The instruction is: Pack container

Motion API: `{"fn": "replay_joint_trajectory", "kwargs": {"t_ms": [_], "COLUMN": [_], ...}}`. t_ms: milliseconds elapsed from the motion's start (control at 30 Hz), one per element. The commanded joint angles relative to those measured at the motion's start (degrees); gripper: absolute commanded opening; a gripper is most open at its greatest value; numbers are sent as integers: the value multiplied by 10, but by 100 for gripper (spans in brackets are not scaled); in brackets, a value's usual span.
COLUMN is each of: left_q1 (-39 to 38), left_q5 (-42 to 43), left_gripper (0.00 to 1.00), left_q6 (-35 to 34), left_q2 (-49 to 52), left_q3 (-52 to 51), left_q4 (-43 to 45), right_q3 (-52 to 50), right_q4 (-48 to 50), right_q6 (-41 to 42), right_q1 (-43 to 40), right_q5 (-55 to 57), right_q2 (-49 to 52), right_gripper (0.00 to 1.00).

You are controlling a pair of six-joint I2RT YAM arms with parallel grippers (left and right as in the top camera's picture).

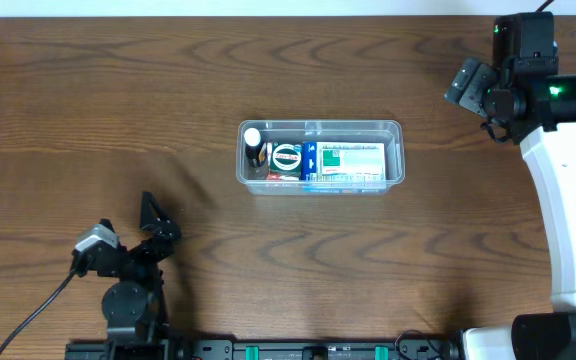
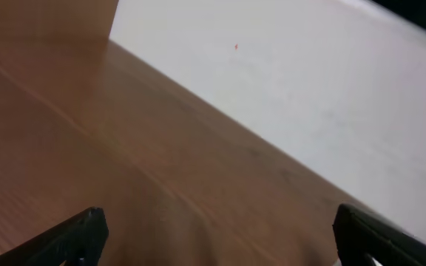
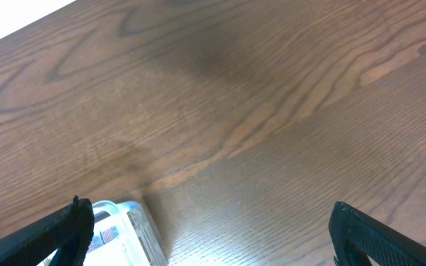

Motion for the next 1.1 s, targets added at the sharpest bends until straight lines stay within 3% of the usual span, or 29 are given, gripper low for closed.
{"fn": "replay_joint_trajectory", "kwargs": {"t_ms": [0,400,1067], "left_q1": [3,-1,-1], "left_q5": [-5,-1,-1], "left_gripper": [98,98,98], "left_q6": [1,34,34], "left_q2": [-5,-5,-3], "left_q3": [-11,-35,-35], "left_q4": [5,-3,-1], "right_q3": [2,2,2], "right_q4": [-1,-1,-1], "right_q6": [-6,-6,-6], "right_q1": [-3,-3,-3], "right_q5": [8,8,8], "right_q2": [-2,-2,-2], "right_gripper": [99,99,99]}}
